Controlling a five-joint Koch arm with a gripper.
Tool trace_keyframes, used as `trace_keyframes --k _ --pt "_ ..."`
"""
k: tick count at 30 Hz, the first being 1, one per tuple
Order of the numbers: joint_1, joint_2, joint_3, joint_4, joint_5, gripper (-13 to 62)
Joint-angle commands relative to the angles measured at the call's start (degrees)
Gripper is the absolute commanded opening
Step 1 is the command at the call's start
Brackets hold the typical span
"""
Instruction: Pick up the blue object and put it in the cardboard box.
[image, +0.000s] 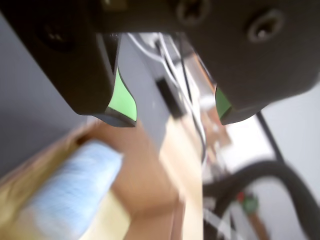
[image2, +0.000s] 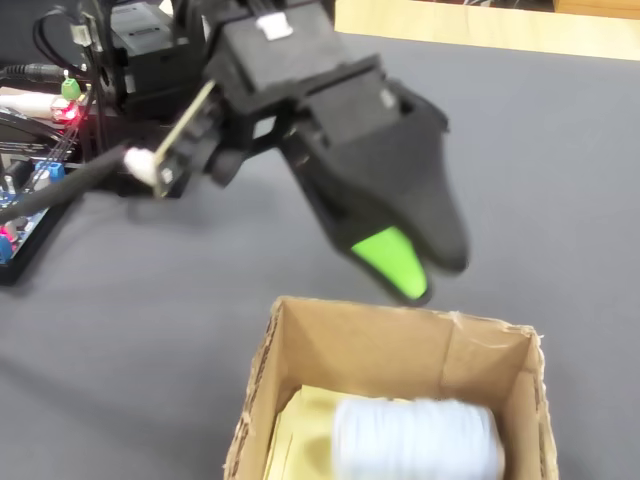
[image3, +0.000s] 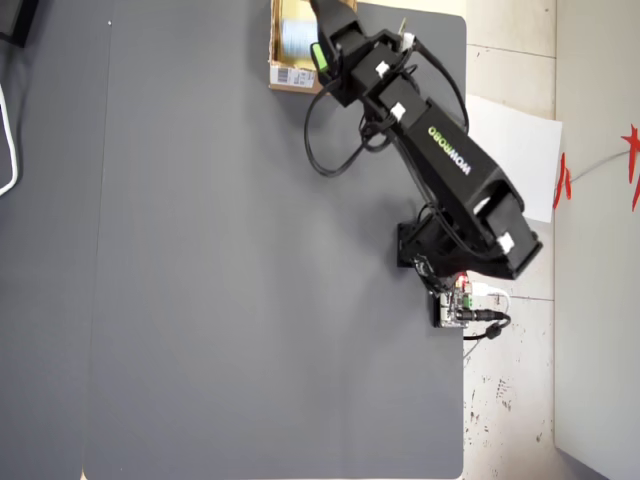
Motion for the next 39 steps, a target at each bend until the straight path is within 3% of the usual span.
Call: trace_keyframes --k 1,24,39 --pt "-3.43 3.78 -1.49 -7.65 5.71 33.4" --pt "-41.84 28.39 27.77 -10.55 10.37 33.8" --pt "-45.26 34.54 49.66 -9.05 11.07 34.1"
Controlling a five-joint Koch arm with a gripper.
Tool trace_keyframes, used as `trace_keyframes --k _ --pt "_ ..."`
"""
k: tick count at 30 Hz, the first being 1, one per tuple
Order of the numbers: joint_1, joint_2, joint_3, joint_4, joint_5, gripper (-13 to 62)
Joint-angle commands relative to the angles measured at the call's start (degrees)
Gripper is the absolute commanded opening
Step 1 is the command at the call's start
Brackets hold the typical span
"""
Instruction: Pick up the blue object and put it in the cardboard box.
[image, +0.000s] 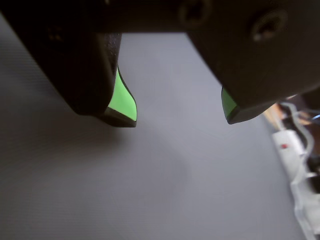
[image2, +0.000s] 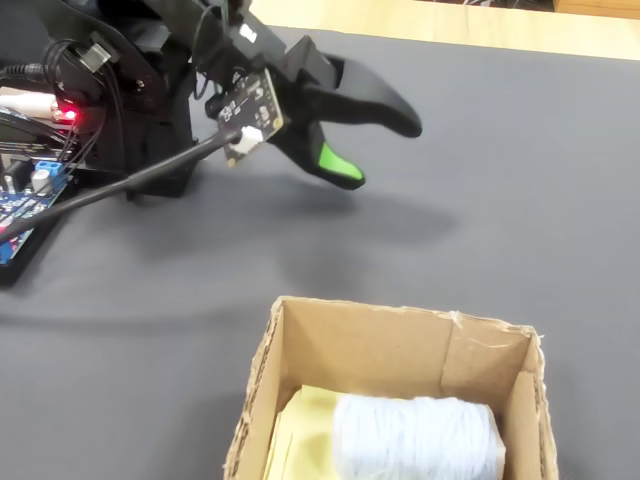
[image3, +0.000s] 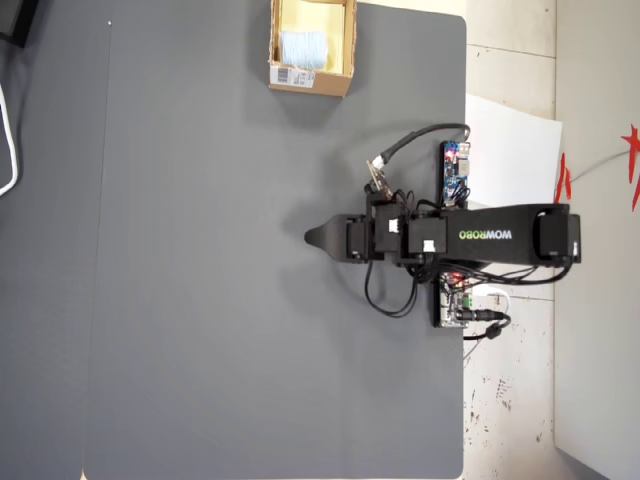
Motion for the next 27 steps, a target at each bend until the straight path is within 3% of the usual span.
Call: trace_keyframes --k 1,27 --pt "-0.35 5.10 0.35 -3.08 2.02 34.0" --pt "0.62 5.19 7.12 2.11 1.76 34.0"
